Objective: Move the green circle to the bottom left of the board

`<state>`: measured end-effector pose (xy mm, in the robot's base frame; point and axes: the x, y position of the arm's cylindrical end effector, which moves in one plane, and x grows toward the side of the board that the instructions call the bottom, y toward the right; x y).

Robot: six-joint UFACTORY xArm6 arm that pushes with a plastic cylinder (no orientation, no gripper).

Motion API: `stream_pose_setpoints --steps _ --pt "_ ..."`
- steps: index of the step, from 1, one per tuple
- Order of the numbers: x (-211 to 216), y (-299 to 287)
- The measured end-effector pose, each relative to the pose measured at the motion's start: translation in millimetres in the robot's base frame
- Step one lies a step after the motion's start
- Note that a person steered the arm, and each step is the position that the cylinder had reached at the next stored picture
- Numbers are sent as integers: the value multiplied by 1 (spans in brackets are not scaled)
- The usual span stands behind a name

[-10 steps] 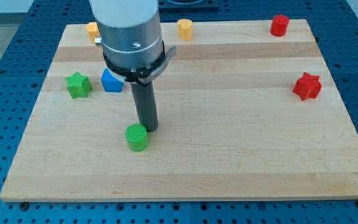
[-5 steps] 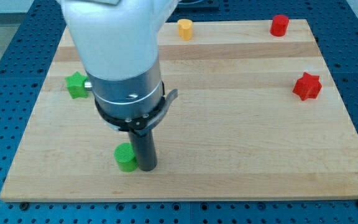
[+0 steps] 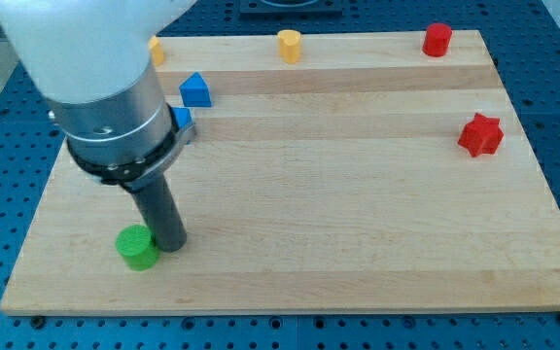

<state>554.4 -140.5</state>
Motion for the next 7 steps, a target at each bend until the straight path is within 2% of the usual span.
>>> stream_pose_setpoints --steps 4,7 --pt "41 -14" --pt "39 -55"
